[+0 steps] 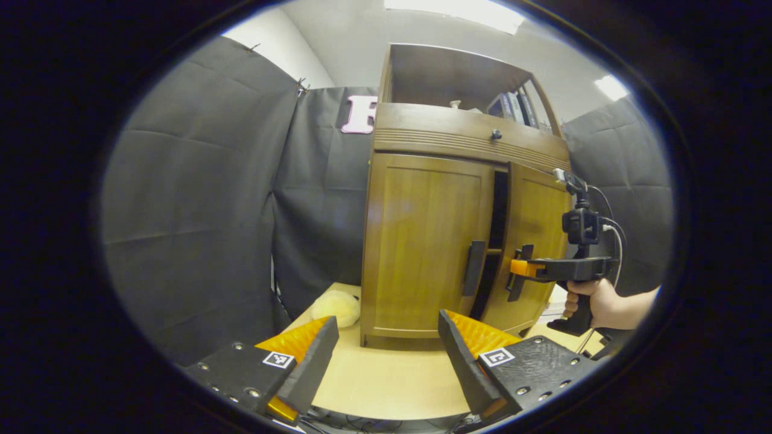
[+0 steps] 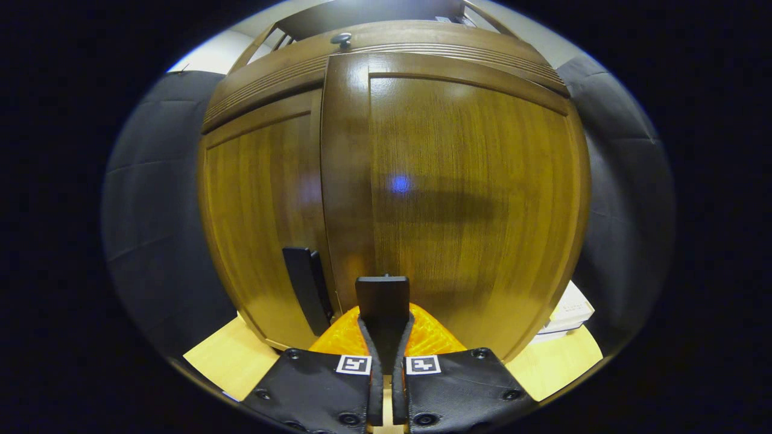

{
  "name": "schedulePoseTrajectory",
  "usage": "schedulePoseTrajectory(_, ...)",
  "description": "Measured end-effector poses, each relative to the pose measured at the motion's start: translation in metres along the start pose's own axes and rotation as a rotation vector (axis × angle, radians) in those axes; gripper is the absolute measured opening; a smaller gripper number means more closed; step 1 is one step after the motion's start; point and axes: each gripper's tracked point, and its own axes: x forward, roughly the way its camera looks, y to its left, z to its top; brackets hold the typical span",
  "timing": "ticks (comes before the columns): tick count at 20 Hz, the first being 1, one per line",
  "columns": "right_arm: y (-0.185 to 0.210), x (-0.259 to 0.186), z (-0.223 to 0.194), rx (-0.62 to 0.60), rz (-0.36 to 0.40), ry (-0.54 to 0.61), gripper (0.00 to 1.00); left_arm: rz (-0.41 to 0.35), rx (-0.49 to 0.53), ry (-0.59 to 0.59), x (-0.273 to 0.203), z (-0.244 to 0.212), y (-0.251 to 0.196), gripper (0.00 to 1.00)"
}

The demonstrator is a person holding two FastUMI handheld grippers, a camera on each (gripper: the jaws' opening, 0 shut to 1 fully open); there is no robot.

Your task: Open the right door of the double-door shoe cabinet with the right hand, and open the left door with the left hand.

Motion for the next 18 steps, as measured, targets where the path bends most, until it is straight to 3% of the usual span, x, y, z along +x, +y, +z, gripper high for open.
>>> schedulePoseTrajectory(2, -0.001, -0.009, -0.001, -0.003, 0.004, -0.006, 0.10, -0.003, 0.021, -0.004, 0.001, -0.002, -0.001, 0.96)
schedulePoseTrajectory(8, -0.009, -0.037, 0.007, -0.002, 0.005, -0.013, 0.04, -0.026, 0.028, -0.012, -0.001, -0.001, -0.003, 0.96)
schedulePoseTrajectory(10, -0.014, -0.051, 0.005, -0.003, -0.004, -0.018, 0.10, -0.040, 0.030, -0.010, -0.001, -0.002, -0.004, 0.96)
schedulePoseTrajectory(11, -0.018, -0.058, 0.002, -0.001, -0.011, -0.018, 0.04, -0.050, 0.029, -0.006, 0.001, -0.002, -0.005, 0.96)
schedulePoseTrajectory(18, -0.060, -0.110, -0.018, 0.017, -0.059, -0.009, 0.04, -0.185, 0.043, 0.015, 0.001, 0.017, -0.016, 0.96)
